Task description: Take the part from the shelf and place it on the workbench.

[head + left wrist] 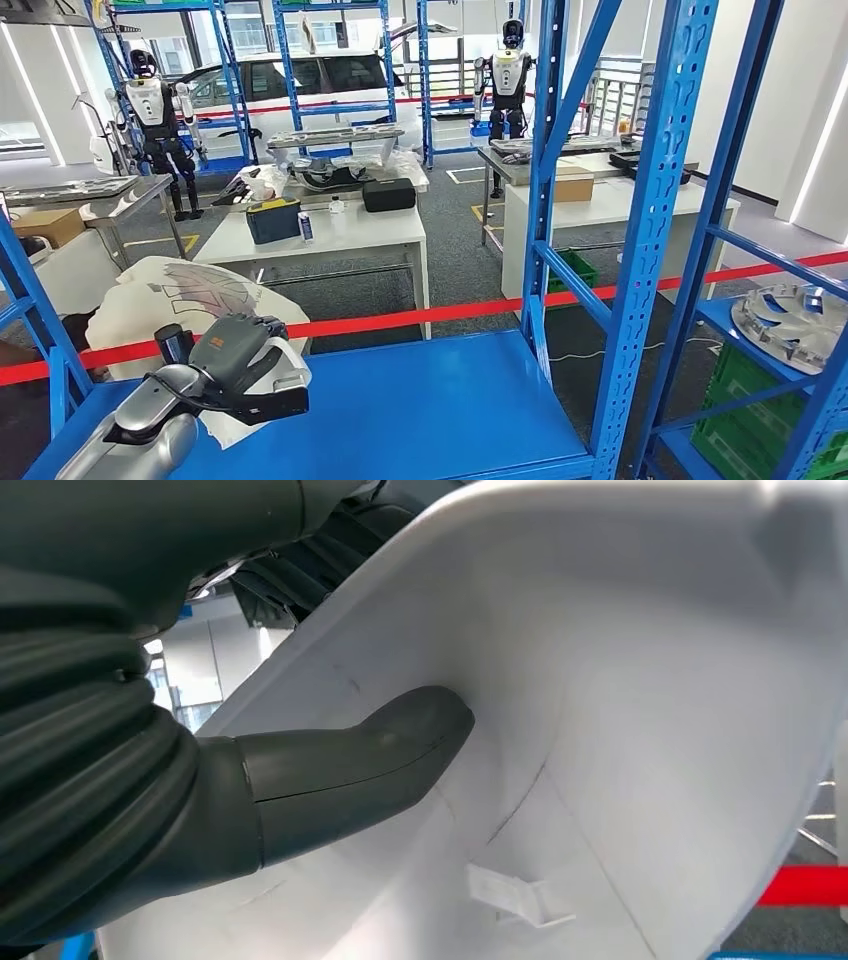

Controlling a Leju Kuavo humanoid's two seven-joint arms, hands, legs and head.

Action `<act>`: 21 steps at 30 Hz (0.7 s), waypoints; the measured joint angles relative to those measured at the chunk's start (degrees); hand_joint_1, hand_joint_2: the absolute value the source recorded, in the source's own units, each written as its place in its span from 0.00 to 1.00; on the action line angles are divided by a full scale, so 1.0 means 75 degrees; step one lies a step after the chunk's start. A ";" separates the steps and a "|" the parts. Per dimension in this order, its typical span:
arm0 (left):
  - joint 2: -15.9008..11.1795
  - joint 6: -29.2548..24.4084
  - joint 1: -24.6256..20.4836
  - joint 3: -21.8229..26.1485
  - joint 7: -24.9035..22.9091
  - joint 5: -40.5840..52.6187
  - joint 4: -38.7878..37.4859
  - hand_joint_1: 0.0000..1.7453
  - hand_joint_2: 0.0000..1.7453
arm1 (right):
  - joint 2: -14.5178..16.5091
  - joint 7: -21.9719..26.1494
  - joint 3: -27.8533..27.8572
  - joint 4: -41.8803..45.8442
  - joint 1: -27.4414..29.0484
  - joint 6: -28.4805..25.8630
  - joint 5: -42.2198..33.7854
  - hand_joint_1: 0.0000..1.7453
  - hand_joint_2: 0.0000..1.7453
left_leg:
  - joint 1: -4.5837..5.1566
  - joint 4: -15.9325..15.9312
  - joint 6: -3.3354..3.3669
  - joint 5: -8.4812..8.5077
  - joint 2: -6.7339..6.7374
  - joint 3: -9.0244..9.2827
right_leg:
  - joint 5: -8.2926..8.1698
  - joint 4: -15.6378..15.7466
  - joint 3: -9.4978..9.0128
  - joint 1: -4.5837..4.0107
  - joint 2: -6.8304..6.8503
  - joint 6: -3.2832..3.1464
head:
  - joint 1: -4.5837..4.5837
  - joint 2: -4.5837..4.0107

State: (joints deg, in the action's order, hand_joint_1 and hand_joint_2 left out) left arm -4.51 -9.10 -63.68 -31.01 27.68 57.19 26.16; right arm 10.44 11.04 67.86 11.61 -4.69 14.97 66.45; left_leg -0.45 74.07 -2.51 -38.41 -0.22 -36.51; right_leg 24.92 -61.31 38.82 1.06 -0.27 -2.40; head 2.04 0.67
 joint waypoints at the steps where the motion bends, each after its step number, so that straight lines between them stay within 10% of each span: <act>1: -0.0042 -0.0013 0.0025 0.0000 0.0045 -0.0048 -0.0016 0.86 1.00 | -0.0034 0.0078 0.0017 0.0000 -0.0001 0.0000 -0.0033 0.00 0.00 | 0.0001 0.0019 0.0022 0.0080 0.0000 -0.0008 | -0.0026 0.0000 0.0023 -0.0013 0.0001 -0.0008 | -0.0001 0.0000; 6: -0.0205 -0.0261 0.0041 0.0000 0.0151 -0.0264 -0.0049 0.86 1.00 | -0.0283 0.0465 0.0116 0.0006 -0.0023 -0.0001 -0.0118 0.00 0.00 | 0.0097 -0.1932 0.0190 0.0942 0.0019 0.0911 | -0.0234 0.0042 0.0116 -0.0025 0.0003 0.0124 | -0.0004 0.0001; 10: -0.0255 -0.0371 0.0047 0.0000 0.0151 -0.0297 -0.0071 0.86 1.00 | -0.0470 0.0528 0.0172 0.0009 -0.0035 -0.0001 -0.0176 0.00 0.00 | 0.0148 -0.2104 0.0354 0.1204 0.0030 0.0839 | -0.0333 0.0114 0.0173 0.0025 0.0004 0.0325 | -0.0004 -0.0002; 15: -0.0276 -0.0423 0.0130 0.0000 0.0091 -0.0326 -0.0102 0.86 1.00 | -0.0597 0.0570 0.0187 0.0012 -0.0032 0.0022 -0.0180 0.00 0.00 | 0.0127 -0.2154 0.0517 0.1568 0.0052 0.0481 | 0.1016 -0.1744 0.0742 0.0005 0.0004 0.0428 | -0.0012 -0.0002; 17: -0.0309 -0.0535 0.0257 0.0000 0.0033 -0.0381 -0.0108 0.86 1.00 | -0.0698 0.0622 0.0187 0.0031 -0.0033 0.0096 -0.0111 0.00 0.00 | 0.0126 -0.2113 0.0496 0.1648 0.0052 0.0335 | 0.0968 -0.1746 0.0493 0.0004 0.0006 0.0438 | -0.0014 -0.0002; 21: -0.0403 -0.0851 0.0569 0.0009 0.0017 -0.0510 -0.0122 0.86 1.00 | -0.0933 0.0356 0.0187 0.0098 -0.0014 0.0208 0.0078 0.00 0.00 | 0.0124 -0.1957 0.0391 0.1723 0.0070 0.0129 | 0.0579 -0.0034 -0.0703 -0.0036 -0.0009 0.0324 | -0.0017 -0.0002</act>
State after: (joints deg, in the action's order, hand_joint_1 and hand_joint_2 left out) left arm -7.53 -15.48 -59.41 -30.95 27.80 53.37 25.24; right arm 3.45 13.71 69.26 12.34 -4.80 16.53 67.04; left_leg 0.48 59.39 0.42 -25.49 0.30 -35.54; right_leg 29.27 -61.56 33.54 0.79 -0.34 0.03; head 1.91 0.66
